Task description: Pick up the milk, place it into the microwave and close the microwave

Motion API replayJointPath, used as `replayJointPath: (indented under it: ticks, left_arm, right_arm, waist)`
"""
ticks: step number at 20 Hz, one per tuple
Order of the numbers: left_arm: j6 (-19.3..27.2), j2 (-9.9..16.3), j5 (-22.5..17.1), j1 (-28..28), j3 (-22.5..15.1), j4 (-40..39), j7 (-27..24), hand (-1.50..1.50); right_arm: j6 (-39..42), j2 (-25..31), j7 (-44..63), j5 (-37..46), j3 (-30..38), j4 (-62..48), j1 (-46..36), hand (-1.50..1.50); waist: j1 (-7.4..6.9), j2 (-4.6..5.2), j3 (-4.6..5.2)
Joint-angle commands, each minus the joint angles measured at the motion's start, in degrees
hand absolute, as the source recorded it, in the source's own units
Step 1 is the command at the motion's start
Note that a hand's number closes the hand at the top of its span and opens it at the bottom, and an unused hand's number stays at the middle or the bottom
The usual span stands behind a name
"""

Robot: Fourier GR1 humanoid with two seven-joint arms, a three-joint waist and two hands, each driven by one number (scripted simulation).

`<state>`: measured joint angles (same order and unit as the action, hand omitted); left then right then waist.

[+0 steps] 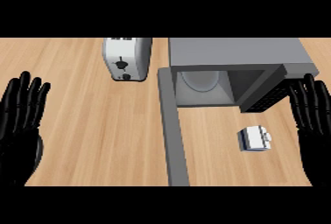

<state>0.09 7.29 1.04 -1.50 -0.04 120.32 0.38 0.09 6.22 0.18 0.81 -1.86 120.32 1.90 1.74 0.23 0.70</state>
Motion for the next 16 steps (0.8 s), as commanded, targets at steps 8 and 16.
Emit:
replayJointPath:
  ticks: [8,16]
  left_arm:
    - [6.61,-7.06,-9.61,-2.26,-1.86,-1.96,3.86,-1.50]
    - [4.13,-7.26,-11.73,-16.98,-6.99,3.30,-4.77,-1.50]
  right_arm:
    - [-0.39,-1.19,5.71,-2.74,2.78,9.68,13.70,-1.50]
    - [4.35,-1.11,-3.49,-6.63,8.96,3.04,19.31,-1.50]
  waist:
    - [-0.75,-0.45,-0.63]
    - [-1.80,-0.34,-0.71]
